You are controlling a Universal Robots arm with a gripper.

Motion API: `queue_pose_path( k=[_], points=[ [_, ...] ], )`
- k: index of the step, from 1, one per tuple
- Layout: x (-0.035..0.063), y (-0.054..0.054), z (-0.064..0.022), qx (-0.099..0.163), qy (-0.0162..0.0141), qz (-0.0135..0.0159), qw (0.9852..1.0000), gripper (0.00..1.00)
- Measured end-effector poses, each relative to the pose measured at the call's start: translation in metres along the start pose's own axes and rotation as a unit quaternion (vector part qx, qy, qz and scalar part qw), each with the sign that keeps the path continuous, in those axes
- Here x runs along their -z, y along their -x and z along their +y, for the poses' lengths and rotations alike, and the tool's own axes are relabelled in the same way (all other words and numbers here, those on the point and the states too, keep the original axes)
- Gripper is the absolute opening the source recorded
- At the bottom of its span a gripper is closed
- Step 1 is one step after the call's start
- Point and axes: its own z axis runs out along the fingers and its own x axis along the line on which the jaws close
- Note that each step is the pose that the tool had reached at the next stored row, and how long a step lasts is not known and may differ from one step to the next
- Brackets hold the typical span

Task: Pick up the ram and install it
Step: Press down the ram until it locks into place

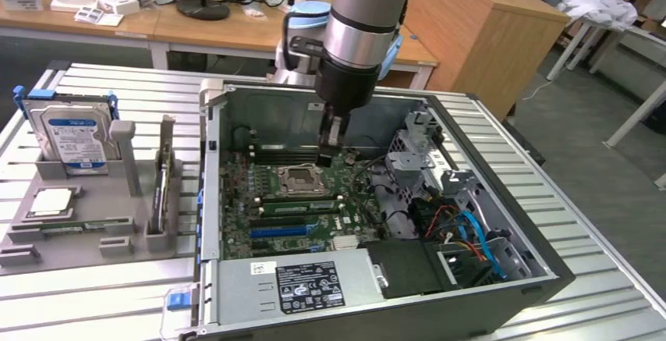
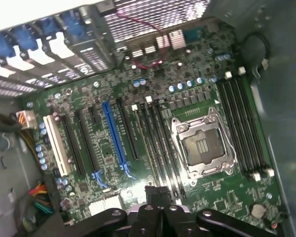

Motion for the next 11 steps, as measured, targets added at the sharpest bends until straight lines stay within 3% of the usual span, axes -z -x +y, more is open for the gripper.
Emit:
queue_pose_path(
  k=[6,11],
  points=[
    [0.0,0.0,0.0,-0.047,-0.0003,0.0001,0.9989,0.11],
    [0.0,0.0,0.0,-0.085,-0.0006,0.0001,0.9964,0.11]
  ],
)
